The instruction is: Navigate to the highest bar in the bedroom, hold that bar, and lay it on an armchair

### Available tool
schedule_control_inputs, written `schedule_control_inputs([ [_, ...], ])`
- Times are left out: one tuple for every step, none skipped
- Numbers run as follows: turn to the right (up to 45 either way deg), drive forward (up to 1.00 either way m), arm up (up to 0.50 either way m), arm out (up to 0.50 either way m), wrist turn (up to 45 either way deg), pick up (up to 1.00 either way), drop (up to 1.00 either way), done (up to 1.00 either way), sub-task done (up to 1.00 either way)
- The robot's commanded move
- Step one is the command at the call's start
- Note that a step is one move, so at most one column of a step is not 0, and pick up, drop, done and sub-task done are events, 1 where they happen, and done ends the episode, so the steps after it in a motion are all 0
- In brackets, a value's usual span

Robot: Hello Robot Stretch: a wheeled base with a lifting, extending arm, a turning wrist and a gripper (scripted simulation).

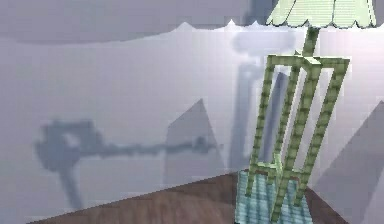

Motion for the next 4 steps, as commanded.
schedule_control_inputs([
  [0.0,0.0,0.0,0.0,21.0,0.0,0.0,0.0,0.0],
  [0.0,0.0,-0.38,0.0,0.0,0.0,0.0,0.0,0.0],
  [0.0,0.0,-0.32,0.0,0.0,0.0,0.0,0.0,0.0],
  [0.0,0.0,0.0,0.0,0.0,0.0,1.0,0.0,0.0],
])
